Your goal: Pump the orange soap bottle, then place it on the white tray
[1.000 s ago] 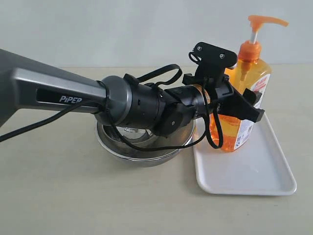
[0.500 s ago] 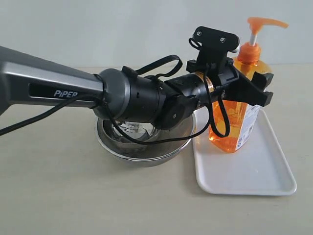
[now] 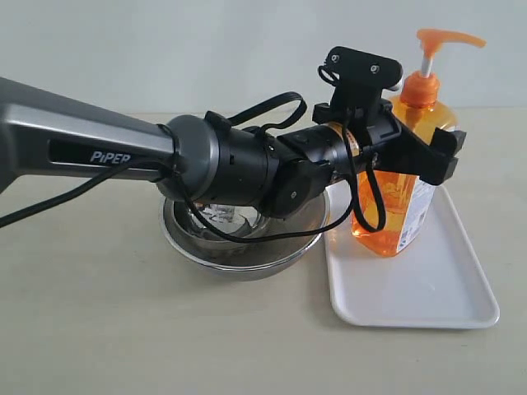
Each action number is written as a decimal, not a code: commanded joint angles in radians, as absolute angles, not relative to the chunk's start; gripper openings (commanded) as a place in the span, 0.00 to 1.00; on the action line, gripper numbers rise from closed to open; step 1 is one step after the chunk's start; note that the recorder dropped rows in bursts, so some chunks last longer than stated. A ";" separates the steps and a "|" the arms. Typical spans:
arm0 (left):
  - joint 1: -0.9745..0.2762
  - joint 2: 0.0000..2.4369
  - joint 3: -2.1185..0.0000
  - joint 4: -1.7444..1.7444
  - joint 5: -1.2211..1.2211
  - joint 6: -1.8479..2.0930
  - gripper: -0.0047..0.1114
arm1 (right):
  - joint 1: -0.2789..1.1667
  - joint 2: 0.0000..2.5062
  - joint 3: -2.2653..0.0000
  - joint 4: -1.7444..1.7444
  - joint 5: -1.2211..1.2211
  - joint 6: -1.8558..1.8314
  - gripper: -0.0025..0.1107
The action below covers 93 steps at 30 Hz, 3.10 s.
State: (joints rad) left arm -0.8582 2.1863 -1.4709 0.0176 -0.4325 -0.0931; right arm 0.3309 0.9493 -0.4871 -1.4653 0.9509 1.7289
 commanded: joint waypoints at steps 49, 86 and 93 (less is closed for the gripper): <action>-0.870 2.175 -1.478 0.019 -0.309 -0.139 0.90 | 0.329 0.939 -0.490 -1.467 0.959 1.728 0.02; -0.871 2.169 -1.478 0.000 -0.230 -0.132 0.90 | 0.329 0.939 -0.490 -1.467 0.959 1.728 0.02; -0.871 2.124 -1.478 0.000 -0.136 -0.116 0.90 | 0.329 0.939 -0.490 -1.467 0.959 1.728 0.02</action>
